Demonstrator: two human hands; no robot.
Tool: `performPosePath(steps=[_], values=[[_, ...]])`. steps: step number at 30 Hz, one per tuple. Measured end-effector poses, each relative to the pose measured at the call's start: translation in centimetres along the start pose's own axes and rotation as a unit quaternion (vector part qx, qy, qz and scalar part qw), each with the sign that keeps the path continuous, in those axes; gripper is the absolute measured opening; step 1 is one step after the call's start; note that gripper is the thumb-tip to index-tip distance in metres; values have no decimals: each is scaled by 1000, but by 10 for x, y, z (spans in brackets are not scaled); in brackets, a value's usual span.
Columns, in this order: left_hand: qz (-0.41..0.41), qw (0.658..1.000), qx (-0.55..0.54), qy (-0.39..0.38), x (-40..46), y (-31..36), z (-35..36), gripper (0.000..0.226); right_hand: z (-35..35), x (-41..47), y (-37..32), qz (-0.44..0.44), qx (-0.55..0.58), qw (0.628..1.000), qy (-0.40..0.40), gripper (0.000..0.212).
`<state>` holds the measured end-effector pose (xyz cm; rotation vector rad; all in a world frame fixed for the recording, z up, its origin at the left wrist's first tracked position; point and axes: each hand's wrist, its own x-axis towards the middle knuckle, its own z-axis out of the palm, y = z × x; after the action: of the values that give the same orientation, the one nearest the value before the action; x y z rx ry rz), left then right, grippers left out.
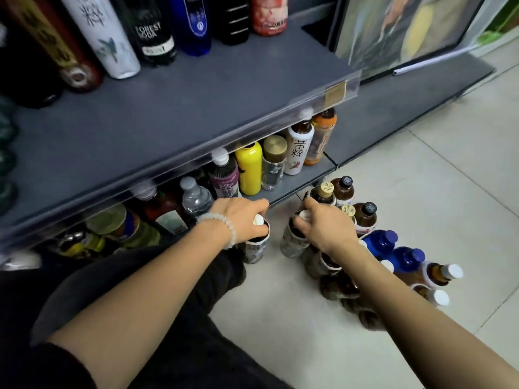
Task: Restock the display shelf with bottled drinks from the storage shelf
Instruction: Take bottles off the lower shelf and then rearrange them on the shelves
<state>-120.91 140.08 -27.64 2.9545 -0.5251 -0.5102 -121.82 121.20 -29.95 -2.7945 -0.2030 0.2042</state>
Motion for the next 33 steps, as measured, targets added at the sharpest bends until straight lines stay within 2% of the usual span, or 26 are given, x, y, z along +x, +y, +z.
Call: performPosePath(steps=[9,17,25,33], values=[[-104,983,-58,140,-111,-25,-110,15,-85,-21,-75,-79,67,991,79,30],[-115,960,-62,249,-189,-52,-213,16,-166,-18,-157,-170,80,976,110,22],[-149,934,-82,316,-227,-94,-289,11,-222,17,-239,-234,102,957,135,22],[-206,929,-63,300,-228,-153,-314,15,-240,84,-321,-275,100,949,117,21]])
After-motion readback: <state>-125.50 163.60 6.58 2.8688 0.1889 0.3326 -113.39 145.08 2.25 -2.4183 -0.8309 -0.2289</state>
